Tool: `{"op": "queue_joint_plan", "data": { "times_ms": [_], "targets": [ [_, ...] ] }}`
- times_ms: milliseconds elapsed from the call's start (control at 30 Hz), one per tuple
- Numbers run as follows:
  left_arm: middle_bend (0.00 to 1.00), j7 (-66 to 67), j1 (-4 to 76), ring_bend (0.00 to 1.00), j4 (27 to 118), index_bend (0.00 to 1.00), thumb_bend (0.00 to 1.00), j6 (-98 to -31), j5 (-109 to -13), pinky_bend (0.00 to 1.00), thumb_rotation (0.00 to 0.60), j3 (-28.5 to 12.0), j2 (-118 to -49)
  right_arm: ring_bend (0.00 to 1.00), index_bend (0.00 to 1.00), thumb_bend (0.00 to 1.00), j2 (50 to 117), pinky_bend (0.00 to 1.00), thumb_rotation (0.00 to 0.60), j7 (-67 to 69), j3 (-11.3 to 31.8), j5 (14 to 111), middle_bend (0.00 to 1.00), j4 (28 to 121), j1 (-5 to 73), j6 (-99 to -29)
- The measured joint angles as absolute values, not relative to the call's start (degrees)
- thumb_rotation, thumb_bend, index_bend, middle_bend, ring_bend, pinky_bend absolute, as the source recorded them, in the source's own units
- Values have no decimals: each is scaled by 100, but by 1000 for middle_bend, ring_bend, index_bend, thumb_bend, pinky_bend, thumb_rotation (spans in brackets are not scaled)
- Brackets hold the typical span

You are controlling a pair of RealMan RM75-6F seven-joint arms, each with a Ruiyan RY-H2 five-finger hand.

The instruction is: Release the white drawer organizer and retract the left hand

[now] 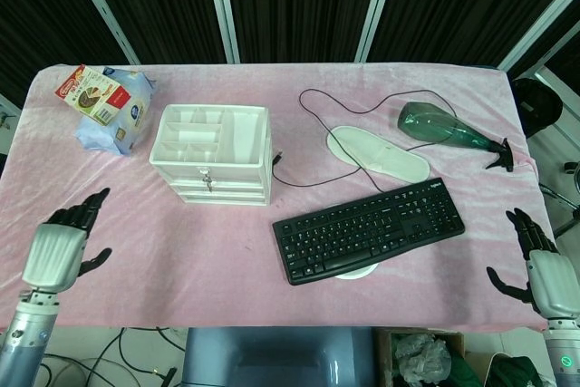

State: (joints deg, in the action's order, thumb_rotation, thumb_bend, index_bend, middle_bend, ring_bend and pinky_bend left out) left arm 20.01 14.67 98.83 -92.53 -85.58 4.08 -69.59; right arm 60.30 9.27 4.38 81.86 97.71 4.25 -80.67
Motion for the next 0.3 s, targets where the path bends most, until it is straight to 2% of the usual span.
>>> {"op": "queue_joint_plan", "data": {
  "times_ms": [100,300],
  "targets": [
    [0,1744,1222,38,9989,0,48,-9336,-8383,114,600,534,-6739,61,0,256,6038,183,600,898,435,8214,0,9767,416,-8105],
    [0,1266,925,39,9738,0,47,-9499,-8254,112,600,587,-6691,61,0,256,6055,183,600,875,426,8271,0,9733,417,-8132]
  ]
}}
